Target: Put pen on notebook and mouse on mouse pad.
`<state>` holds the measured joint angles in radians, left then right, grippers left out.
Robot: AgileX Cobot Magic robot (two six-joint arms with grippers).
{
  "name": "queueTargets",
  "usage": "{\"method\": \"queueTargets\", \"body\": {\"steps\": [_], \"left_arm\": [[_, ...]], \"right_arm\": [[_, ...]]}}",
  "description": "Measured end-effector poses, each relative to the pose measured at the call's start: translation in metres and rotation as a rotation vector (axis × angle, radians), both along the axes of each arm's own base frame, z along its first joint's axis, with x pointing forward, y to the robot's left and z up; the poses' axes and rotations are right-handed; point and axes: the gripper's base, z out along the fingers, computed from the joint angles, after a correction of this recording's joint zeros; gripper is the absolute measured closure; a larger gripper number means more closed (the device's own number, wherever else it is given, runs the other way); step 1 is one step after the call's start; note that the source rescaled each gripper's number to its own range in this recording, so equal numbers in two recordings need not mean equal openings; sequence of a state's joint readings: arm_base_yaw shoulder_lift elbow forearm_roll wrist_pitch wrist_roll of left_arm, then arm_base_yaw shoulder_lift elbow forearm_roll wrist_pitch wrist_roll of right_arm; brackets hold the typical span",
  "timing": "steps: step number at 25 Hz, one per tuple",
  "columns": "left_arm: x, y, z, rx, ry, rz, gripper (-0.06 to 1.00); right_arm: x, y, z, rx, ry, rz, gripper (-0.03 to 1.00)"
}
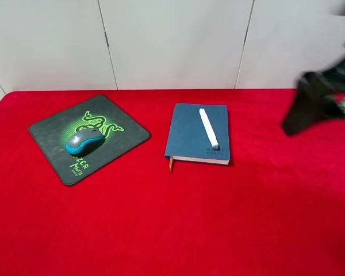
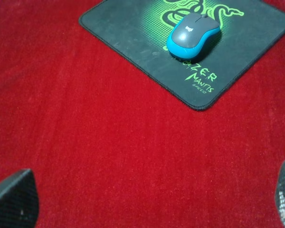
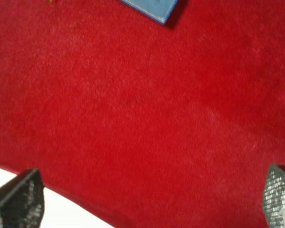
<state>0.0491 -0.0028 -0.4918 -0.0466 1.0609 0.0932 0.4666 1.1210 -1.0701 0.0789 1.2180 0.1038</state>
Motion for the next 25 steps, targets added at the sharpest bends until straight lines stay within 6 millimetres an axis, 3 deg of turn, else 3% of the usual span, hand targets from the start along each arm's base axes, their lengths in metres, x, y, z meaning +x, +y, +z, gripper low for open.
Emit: {"method": "queueTargets", "body": {"steps": [7, 11, 18, 25], "left_arm": [[0.000, 0.000, 0.000, 0.000, 0.000, 0.000, -0.05], [0.000, 0.000, 0.000, 0.000, 0.000, 0.000, -0.05], [0.000, 0.000, 0.000, 0.000, 0.000, 0.000, -0.05], [0.000, 0.000, 0.000, 0.000, 0.000, 0.000, -0.05]], "right_arm": [[-0.072, -0.036, 0.004, 0.073, -0.148, 0.000, -0.03], [-0.106, -0.053, -0.004, 0.113, -0.226, 0.000, -0.03], [-0.143, -0.072, -0.035, 0.150, -0.301, 0.000, -0.03], [-0.157, -0.083, -0.058, 0.138, -0.404, -0.059, -0.03]]}}
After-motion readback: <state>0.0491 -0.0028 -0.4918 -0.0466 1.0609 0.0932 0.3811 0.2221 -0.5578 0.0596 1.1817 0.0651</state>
